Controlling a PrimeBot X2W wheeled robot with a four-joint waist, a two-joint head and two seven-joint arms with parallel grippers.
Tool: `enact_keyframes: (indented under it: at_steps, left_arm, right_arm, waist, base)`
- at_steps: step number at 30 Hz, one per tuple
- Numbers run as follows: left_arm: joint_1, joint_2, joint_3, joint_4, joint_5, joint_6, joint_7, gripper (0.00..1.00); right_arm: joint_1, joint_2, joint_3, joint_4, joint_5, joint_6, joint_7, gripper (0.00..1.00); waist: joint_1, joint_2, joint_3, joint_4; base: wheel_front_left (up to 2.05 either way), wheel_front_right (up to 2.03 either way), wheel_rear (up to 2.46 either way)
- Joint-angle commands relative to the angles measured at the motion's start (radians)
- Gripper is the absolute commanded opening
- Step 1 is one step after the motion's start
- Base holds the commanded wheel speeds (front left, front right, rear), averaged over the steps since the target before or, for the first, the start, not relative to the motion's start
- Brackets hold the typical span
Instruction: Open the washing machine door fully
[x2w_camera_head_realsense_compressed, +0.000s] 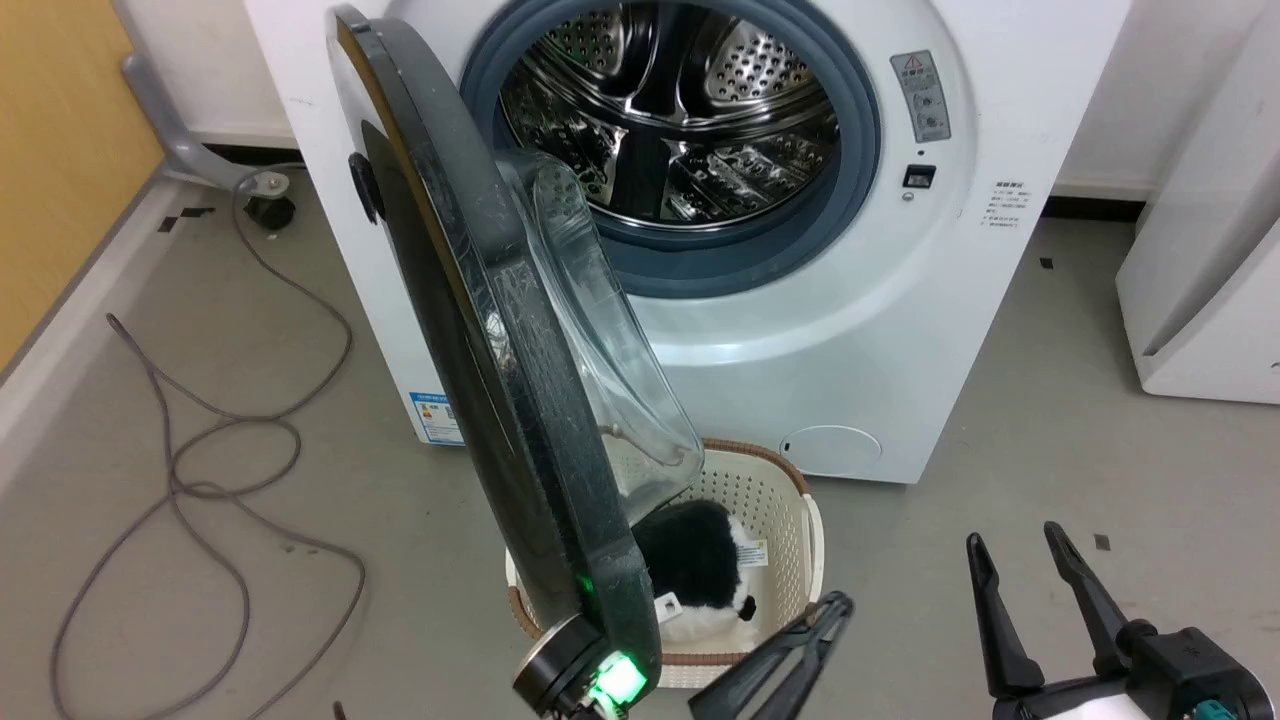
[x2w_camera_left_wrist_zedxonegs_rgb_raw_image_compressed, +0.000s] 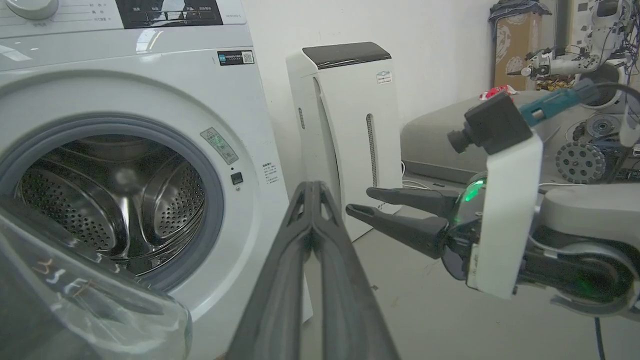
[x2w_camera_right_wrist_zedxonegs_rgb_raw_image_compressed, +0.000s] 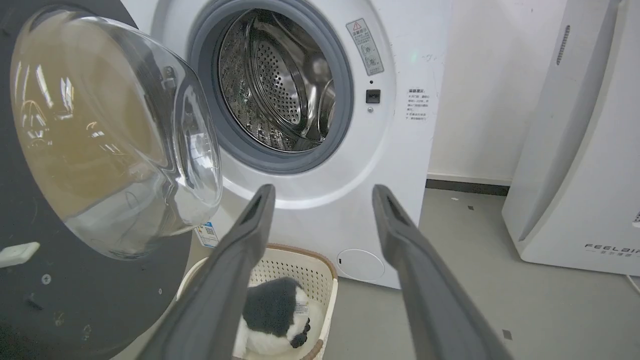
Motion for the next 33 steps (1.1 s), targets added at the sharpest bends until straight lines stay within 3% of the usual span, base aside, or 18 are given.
enact_keyframes:
  at_steps: [1, 15, 33]
  left_arm:
    - [0.012, 0.005, 0.002, 0.011, 0.001, 0.009, -0.004, 0.0]
    - [0.022, 0.057, 0.082, 0.137, -0.033, 0.083, -0.004, 0.0]
    - [0.089, 0.141, 0.141, 0.104, -0.05, 0.134, -0.004, 0.0]
  right_arm:
    - [-0.005, 0.004, 0.0, 0.004, -0.002, 0.005, -0.004, 1.0]
    - [-0.004, 0.004, -0.018, 0.016, -0.003, 0.005, -0.004, 1.0]
    - [0.003, 0.004, -0.018, 0.029, 0.017, 0.005, -0.004, 1.0]
  waist:
    - [0.0, 0.0, 0.003, 0.0]
    - [0.0, 0.0, 0.007, 0.04]
    - [0.0, 0.0, -0.001, 0.242]
  base:
    - [0.0, 0.0, 0.0]
    - [0.0, 0.0, 0.0]
    - [0.0, 0.0, 0.0]
